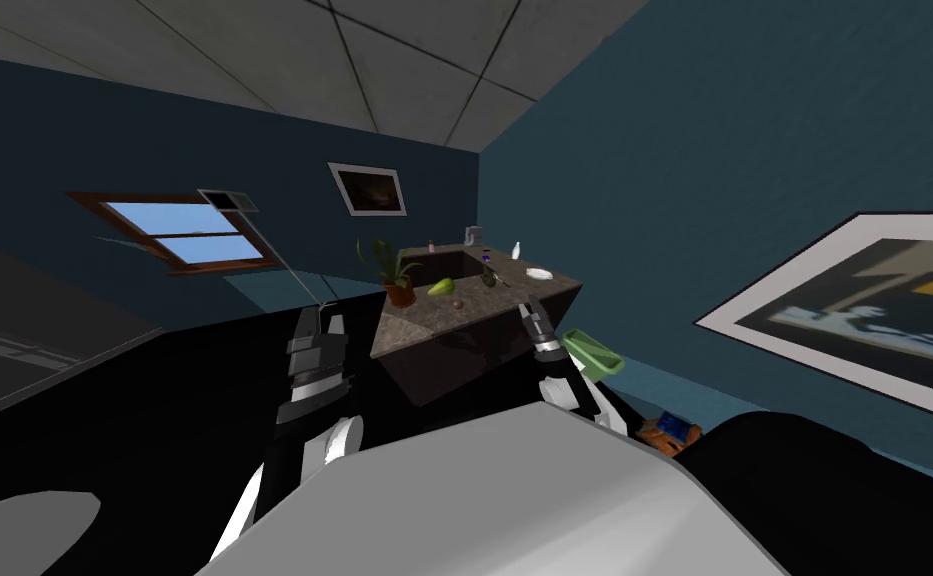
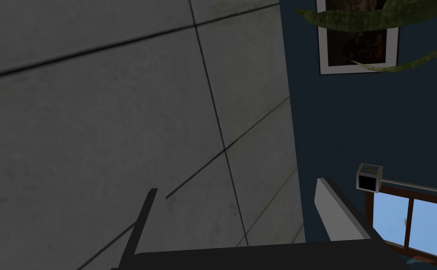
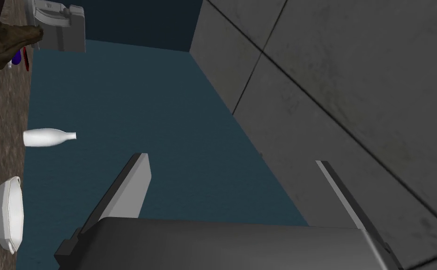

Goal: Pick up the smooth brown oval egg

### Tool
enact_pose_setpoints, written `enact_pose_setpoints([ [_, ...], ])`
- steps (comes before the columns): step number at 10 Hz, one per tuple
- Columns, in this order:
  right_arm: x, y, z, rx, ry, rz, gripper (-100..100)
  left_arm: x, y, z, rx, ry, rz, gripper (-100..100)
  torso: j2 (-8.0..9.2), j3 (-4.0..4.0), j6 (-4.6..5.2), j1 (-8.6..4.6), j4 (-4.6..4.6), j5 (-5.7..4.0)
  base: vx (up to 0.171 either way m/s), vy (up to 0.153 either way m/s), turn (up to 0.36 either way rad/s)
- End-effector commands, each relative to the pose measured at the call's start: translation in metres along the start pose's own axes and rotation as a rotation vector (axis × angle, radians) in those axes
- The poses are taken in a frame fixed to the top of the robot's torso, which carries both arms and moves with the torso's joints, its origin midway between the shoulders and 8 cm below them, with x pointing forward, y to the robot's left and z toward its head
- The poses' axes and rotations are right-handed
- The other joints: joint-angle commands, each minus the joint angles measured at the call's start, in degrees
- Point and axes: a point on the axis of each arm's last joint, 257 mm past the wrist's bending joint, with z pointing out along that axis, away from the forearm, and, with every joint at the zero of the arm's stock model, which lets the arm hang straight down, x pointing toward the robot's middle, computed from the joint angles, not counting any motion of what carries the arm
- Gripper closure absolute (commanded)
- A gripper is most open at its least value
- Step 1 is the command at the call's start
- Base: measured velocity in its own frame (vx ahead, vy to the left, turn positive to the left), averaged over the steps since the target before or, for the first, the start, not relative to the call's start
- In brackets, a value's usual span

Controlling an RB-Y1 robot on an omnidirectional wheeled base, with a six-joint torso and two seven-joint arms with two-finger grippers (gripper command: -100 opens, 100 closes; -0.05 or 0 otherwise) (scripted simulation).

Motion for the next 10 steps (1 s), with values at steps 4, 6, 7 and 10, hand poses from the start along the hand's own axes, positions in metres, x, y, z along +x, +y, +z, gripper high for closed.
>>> enact_pose_setpoints([
  [4, -0.002, -0.052, -0.02, 0.116, 0.094, -0.137, -100, 0.0, 0.0, 0.0, 0.0, 0.0, 0.0, 0, -0.1, -0.05, 0.0, -0.04, -0.02, 0.0, -0.069, 0.084, -0.01],
  [6, -0.006, -0.076, -0.032, 0.171, 0.13, -0.197, -100, 0.0, 0.0, 0.0, 0.0, 0.0, 0.0, 0, -0.14, -0.07, 0.0, -0.02, -0.02, 0.01, -0.065, 0.09, -0.002],
  [7, -0.007, -0.08, -0.033, 0.18, 0.137, -0.203, -100, 0.0, 0.0, 0.0, 0.0, 0.0, 0.0, 0, -0.09, -0.05, -0.01, 0.03, -0.02, 0.01, -0.076, 0.079, -0.004],
  [10, -0.019, -0.124, -0.058, 0.282, 0.215, -0.329, -100, 0.0, 0.0, 0.0, 0.0, 0.0, 0.0, 0, -0.09, -0.04, 0.0, -0.02, -0.01, 0.01, -0.067, 0.098, 0.014],
])
